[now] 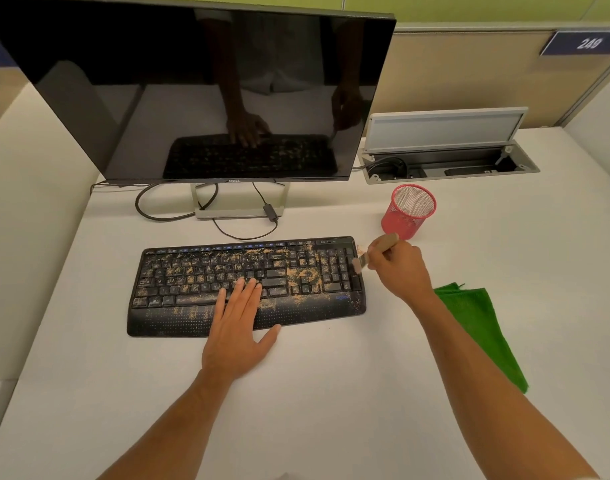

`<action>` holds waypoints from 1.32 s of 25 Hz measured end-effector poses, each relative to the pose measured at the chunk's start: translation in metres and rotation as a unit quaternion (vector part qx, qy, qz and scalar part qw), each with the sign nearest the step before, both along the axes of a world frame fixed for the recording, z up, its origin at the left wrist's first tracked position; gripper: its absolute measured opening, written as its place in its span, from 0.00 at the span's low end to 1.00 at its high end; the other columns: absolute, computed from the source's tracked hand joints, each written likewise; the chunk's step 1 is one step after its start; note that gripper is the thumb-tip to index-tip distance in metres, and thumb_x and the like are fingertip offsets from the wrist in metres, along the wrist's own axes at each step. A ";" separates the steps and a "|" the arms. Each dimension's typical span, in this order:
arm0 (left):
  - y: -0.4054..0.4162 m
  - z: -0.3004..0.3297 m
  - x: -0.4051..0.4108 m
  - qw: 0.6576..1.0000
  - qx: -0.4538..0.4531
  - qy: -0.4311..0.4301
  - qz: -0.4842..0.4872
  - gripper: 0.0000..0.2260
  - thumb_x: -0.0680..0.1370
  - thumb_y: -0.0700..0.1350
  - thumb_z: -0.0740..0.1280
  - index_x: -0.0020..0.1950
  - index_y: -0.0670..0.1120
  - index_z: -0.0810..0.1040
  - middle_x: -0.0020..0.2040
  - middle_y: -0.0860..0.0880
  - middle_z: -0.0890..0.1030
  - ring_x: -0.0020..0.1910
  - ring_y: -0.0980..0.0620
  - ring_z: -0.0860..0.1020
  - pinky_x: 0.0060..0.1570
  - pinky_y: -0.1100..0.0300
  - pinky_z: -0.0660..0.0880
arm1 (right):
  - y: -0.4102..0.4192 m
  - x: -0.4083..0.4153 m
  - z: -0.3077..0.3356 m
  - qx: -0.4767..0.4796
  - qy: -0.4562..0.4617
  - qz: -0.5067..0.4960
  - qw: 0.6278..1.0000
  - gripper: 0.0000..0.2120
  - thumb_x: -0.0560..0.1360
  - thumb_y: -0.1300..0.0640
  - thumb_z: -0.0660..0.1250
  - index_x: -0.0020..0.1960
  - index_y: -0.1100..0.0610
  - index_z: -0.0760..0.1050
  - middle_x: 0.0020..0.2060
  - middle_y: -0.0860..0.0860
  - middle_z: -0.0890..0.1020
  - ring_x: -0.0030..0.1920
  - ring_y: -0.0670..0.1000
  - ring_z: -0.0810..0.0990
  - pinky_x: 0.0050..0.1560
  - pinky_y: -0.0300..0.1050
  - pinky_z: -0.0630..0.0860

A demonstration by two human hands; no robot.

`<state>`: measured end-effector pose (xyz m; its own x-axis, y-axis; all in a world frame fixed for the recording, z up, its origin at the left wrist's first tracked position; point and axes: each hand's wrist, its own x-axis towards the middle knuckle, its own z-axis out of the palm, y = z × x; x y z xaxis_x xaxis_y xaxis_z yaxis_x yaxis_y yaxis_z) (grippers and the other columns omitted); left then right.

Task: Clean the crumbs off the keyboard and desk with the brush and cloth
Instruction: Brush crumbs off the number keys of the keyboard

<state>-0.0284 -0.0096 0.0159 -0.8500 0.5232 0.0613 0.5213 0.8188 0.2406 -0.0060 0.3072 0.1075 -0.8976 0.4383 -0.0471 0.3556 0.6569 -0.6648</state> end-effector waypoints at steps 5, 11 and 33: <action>0.000 -0.001 0.000 1.000 0.004 0.002 0.000 0.36 0.79 0.66 0.55 0.80 0.44 0.57 0.80 0.49 0.56 0.80 0.52 0.47 0.77 0.46 0.43 | -0.002 0.000 -0.008 0.018 -0.062 0.023 0.998 0.24 0.82 0.52 0.55 0.36 0.63 0.79 0.29 0.55 0.83 0.36 0.57 0.83 0.42 0.53 0.79; 0.000 -0.002 0.000 1.000 -0.001 0.002 0.001 0.36 0.79 0.66 0.54 0.80 0.45 0.57 0.80 0.49 0.56 0.80 0.51 0.47 0.77 0.46 0.44 | -0.002 -0.011 -0.003 0.002 0.018 -0.041 0.999 0.21 0.82 0.55 0.56 0.37 0.63 0.79 0.29 0.56 0.82 0.32 0.56 0.82 0.36 0.53 0.80; 0.001 0.001 -0.001 1.000 -0.009 -0.010 0.005 0.37 0.79 0.67 0.51 0.80 0.46 0.55 0.81 0.51 0.53 0.80 0.53 0.45 0.77 0.47 0.41 | -0.001 -0.044 -0.004 -0.069 0.011 -0.023 0.997 0.20 0.83 0.57 0.57 0.36 0.56 0.80 0.33 0.53 0.85 0.26 0.47 0.81 0.31 0.38 0.78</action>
